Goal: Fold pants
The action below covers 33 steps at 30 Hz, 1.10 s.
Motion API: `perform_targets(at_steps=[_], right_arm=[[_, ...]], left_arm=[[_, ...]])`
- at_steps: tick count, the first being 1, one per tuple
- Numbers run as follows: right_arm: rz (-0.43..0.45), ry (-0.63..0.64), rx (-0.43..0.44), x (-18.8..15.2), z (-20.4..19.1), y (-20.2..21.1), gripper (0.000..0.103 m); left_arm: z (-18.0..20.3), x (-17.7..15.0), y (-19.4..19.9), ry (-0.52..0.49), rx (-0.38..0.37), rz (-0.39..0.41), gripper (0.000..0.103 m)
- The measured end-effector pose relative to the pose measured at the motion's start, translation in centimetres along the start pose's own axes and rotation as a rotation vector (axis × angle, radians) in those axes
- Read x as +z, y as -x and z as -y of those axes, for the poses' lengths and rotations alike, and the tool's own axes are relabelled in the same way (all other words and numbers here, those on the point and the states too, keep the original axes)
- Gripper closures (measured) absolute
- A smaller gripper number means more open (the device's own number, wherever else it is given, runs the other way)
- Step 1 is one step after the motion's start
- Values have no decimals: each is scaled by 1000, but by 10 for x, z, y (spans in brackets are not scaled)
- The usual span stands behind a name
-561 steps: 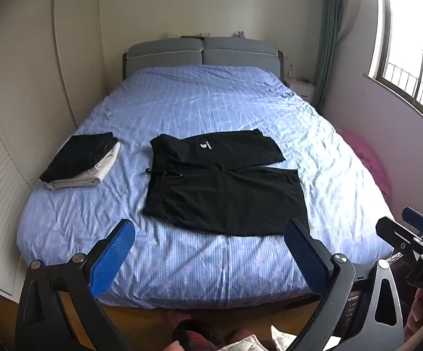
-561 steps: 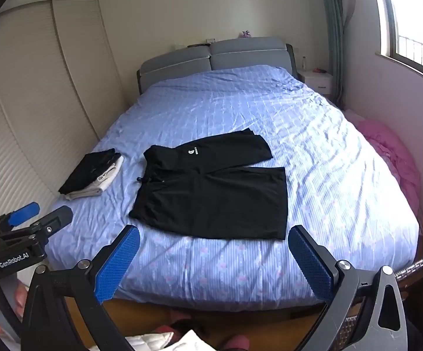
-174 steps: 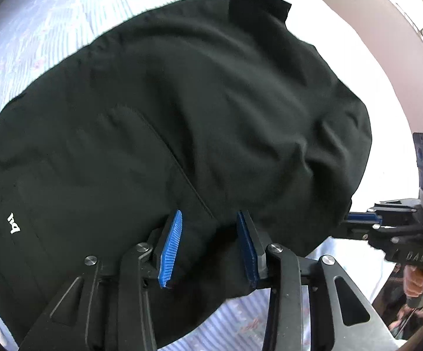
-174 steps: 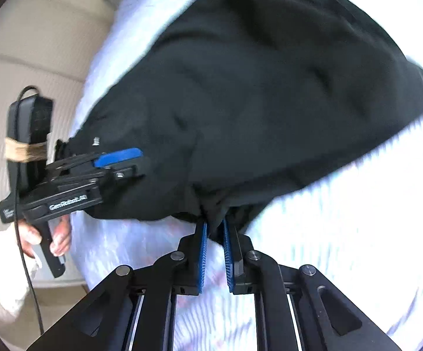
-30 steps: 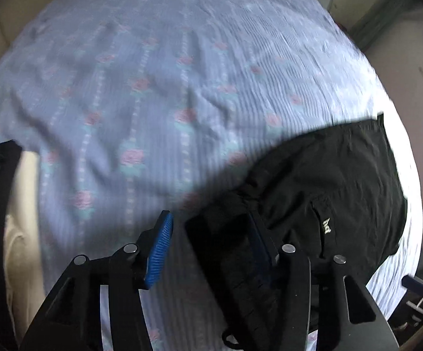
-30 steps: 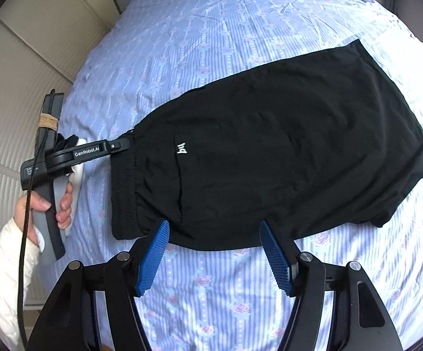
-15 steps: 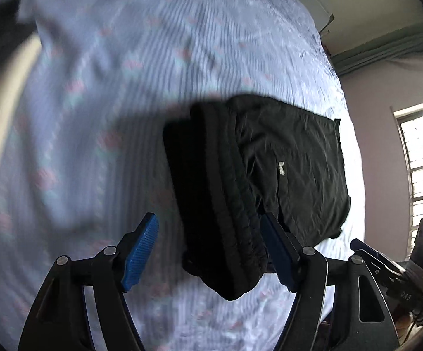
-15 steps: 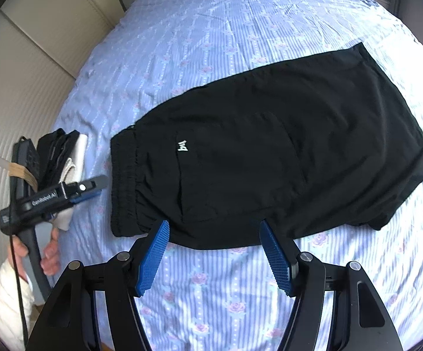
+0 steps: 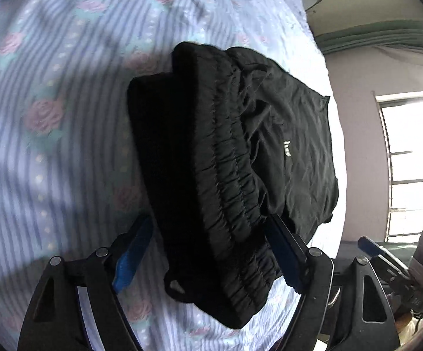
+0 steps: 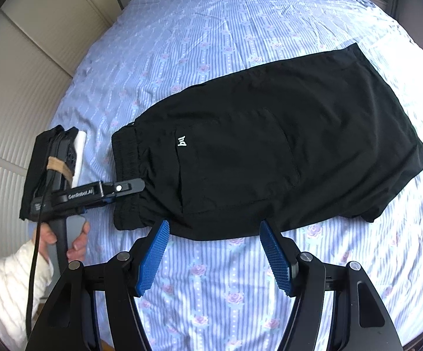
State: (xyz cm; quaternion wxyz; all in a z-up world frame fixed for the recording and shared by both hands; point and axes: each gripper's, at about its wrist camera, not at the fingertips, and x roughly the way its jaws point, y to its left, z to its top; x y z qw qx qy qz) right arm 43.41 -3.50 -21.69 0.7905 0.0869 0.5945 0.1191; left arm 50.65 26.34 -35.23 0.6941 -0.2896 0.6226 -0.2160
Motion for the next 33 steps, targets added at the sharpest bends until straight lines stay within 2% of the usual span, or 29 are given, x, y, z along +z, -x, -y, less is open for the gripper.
perform_targets(at_steps=[1,2,3,6,9,11,14,16,17,19,21,23,26,30,33], right_arm=[[-3,-3,-1,-1,1,-1,37],[-6,-9,0,-2,2,-2,37],[-8,-17,3,-3,3,-3,37],[-1,-28,9,-6,6,-2,37],[14,-32,-9,-8,9,2,37],[23,-39,-11,-9,12,5,37],[35,-55,-11,-10,15,9,37],[39,-58,-16,-11,16,11,37],[42,-60,-17,-11,17,12,37],[50,-67,-12,-12,20,17,37],[59,-82,-2,-14,24,23,37],[72,-98,11,-15,30,34,37],[96,-104,14,-18,36,49,37],[123,-87,30,-21,45,68,37],[144,-81,48,-20,59,79,37]], left_arm=[[1,2,0,8,-32,5,36],[2,4,0,18,-61,5,46],[4,5,-3,27,-82,4,48],[12,5,0,29,-118,22,49],[13,0,11,66,-202,77,49],[15,-3,13,73,-212,105,49],[18,0,-2,100,-141,81,49],[23,5,-14,103,-53,52,53],[28,9,-17,104,-14,52,57],[38,13,-15,106,54,47,70],[51,14,-2,96,61,70,77],[65,10,19,91,41,114,78],[83,5,45,60,94,152,78],[120,2,57,4,261,144,78],[151,7,50,28,360,120,78]])
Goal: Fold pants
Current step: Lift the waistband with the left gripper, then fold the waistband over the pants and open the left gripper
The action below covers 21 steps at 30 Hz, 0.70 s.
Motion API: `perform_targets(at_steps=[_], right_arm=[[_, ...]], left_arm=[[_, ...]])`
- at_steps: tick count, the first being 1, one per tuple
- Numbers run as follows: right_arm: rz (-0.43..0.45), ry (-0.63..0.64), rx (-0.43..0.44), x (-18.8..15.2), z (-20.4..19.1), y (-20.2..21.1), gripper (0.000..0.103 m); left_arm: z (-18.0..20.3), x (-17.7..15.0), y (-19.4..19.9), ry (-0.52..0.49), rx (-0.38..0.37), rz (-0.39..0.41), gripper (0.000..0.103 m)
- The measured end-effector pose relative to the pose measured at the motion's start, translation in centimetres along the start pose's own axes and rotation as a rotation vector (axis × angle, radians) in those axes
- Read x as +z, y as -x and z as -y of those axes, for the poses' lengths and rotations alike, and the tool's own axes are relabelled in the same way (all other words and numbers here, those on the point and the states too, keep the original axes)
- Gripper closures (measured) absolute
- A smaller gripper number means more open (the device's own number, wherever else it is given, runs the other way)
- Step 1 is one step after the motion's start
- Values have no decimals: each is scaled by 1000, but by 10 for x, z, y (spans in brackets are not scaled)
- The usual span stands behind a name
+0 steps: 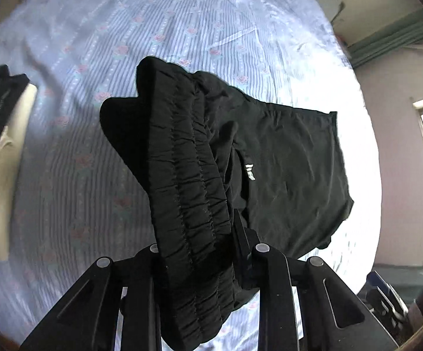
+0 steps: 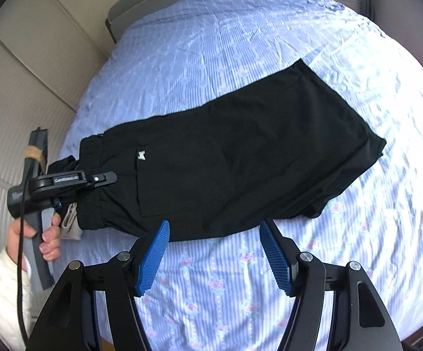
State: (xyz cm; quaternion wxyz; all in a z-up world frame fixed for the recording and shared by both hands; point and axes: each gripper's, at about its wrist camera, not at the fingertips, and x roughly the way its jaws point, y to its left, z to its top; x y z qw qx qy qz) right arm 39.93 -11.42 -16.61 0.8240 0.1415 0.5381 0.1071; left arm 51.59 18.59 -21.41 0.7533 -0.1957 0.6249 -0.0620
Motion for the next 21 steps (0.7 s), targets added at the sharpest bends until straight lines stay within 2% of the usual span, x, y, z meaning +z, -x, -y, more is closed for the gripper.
perform_targets(at_steps=[4,7,9,16,21], right_arm=[[26,-37,20,6,34,18,37],[54,-60,27,14,63,37,37],[78,-66,19,23,86,50,37],[166,-165,-31,55,175,86,37],[191,-260,-63,66,226,93,37]], left_arm=[[41,-1,14,25,5,49,78],[75,1,23,15,97,47,78],[101,4,16,0,128,29,78],[218,29,-44,-95,231,-46,77],[283,40,-122,-153,344,-115,77]])
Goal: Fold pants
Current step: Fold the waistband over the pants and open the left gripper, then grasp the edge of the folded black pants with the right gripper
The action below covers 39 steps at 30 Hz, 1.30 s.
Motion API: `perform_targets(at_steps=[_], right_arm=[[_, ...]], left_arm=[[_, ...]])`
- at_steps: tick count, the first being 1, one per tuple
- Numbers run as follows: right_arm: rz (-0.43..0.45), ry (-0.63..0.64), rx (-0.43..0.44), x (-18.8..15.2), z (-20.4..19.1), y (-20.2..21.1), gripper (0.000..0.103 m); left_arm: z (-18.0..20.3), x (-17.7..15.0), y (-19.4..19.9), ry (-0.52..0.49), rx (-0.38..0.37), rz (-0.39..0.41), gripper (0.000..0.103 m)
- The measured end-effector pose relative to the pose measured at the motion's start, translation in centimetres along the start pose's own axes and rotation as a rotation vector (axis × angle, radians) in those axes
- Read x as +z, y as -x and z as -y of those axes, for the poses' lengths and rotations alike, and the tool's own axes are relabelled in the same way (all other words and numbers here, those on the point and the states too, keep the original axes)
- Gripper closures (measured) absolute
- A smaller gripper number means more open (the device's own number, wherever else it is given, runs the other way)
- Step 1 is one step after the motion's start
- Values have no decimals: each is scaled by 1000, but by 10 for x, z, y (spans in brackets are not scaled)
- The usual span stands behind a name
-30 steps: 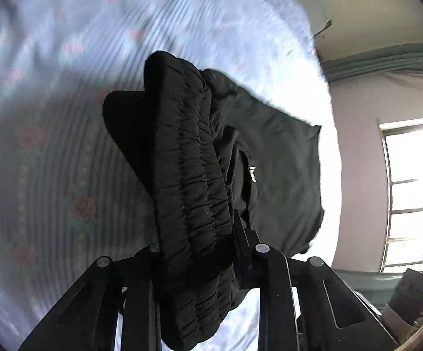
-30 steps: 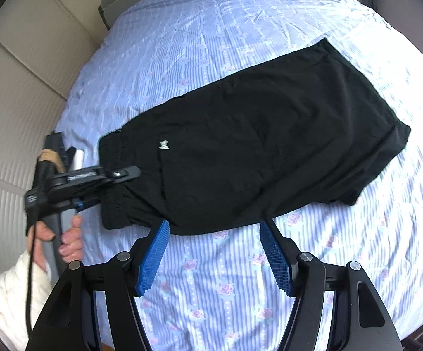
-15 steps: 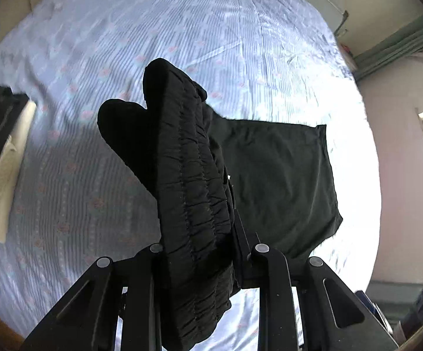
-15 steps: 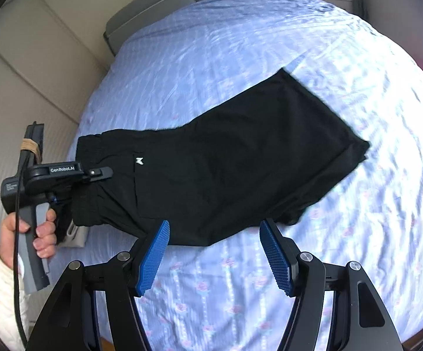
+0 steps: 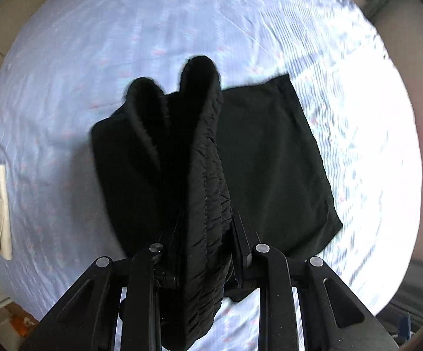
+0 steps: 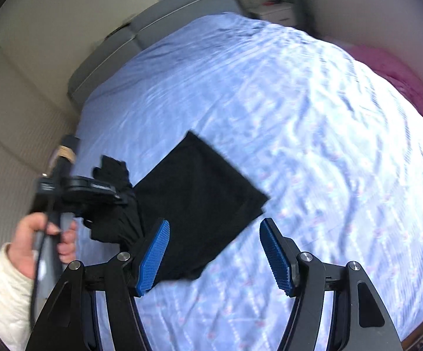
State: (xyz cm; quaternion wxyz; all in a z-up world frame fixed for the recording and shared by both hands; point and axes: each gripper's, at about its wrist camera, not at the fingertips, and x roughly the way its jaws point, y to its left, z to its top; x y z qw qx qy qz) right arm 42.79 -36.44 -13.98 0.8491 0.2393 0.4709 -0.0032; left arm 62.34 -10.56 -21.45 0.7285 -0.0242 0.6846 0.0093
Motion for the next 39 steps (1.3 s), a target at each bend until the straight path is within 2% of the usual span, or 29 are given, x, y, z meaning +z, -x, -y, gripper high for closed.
perform_targets(at_steps=[3,5,7,8,9,13,18,24,28,33,35,39], right_arm=[[2,-23,-26,8,15,-5,37],[-6,-21,-52,14,20,-12,37],[-6,-22,-61,19,27,-14,37],[-3,-27,-56,21,31,-15,37],[-3,-36,-49,24,35,-17,37],[-8,-61,-14,29,44,-20,37],[-34,-12,23,24,36,-32,37],[-94,78,82,7,9,-57,37],[-124,104,123,-1,-6,-83,37],[-172,95,145,6,-9,-130,37],[-200,80,163,12,-8,-151,37],[-266,22,196,22,-5,-190,37]], left_arm=[[35,10,-23,-1,45,-27,77],[58,19,-34,-10,46,-24,72],[77,29,-35,-20,32,3,54],[84,34,-31,-21,18,18,39],[87,37,-23,-10,13,46,32],[77,45,11,23,-49,131,31],[23,25,33,0,-112,178,28],[-65,-29,27,-3,-50,164,28],[-98,-61,21,-19,12,154,28],[-99,-86,17,-58,75,181,27],[-94,-92,12,-53,62,175,27],[-76,-108,3,-48,-9,142,27]])
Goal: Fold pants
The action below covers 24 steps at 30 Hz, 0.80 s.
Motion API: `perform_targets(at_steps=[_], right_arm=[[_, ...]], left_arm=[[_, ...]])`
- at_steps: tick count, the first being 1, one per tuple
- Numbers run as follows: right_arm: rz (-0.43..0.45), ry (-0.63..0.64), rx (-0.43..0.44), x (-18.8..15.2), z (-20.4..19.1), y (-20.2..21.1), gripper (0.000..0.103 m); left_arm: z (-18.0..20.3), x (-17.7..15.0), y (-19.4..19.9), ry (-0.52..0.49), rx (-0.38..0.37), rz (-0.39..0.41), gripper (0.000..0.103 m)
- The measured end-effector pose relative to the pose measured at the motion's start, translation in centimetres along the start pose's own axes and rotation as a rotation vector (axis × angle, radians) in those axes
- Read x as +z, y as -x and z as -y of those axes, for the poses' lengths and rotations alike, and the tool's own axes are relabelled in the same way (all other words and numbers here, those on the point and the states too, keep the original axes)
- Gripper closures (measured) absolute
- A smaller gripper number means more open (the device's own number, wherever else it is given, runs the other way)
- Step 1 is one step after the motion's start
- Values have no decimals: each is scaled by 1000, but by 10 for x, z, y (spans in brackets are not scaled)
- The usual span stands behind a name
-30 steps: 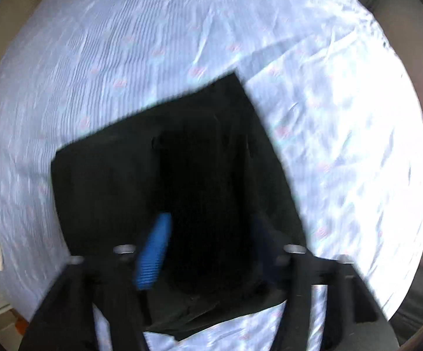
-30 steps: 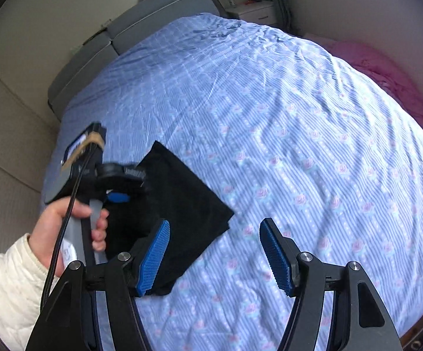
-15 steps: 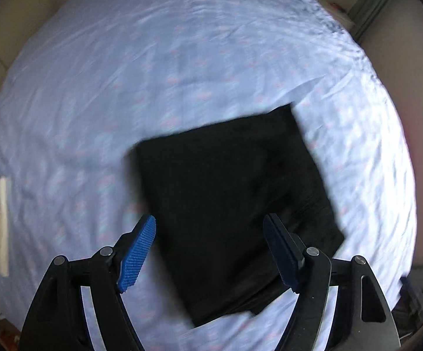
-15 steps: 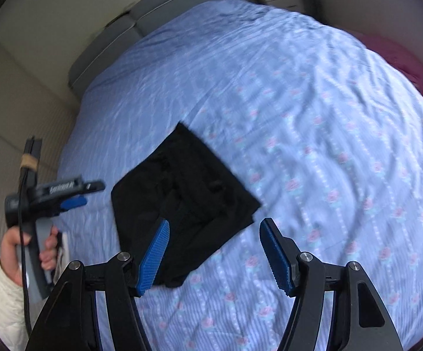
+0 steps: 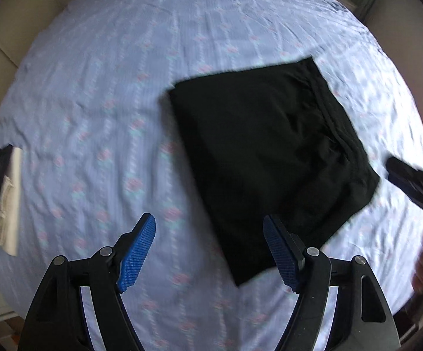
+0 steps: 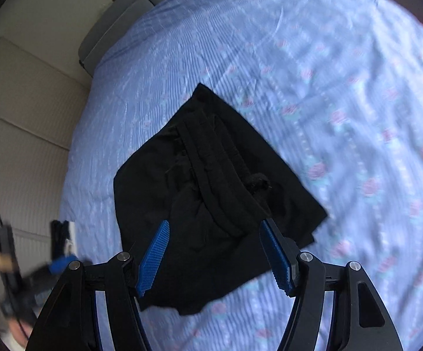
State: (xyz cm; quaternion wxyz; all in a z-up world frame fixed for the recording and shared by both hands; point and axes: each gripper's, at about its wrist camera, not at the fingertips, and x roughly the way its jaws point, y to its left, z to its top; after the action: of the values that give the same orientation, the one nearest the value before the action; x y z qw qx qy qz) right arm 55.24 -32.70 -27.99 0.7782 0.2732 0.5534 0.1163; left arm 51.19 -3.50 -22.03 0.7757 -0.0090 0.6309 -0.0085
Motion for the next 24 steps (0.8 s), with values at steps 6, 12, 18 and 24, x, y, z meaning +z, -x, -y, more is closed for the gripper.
perform_targets(at_steps=[6,12,18,24], right_arm=[[-36,-32,-57,12,2,-41,37],[-77,-15,-125,2,6,-60,28],[-123,-83,-131,1,15,-76,36],[-54,29,-203,3,-9,-52,61]], left_arm=[[23,-22,-1,-18,-59,-30,27],[26,-32,-3,-50,-43,-44,27],[16,-31,-4,11,-65,-60,27],[11,-29,-2,22,-59,-49,27]])
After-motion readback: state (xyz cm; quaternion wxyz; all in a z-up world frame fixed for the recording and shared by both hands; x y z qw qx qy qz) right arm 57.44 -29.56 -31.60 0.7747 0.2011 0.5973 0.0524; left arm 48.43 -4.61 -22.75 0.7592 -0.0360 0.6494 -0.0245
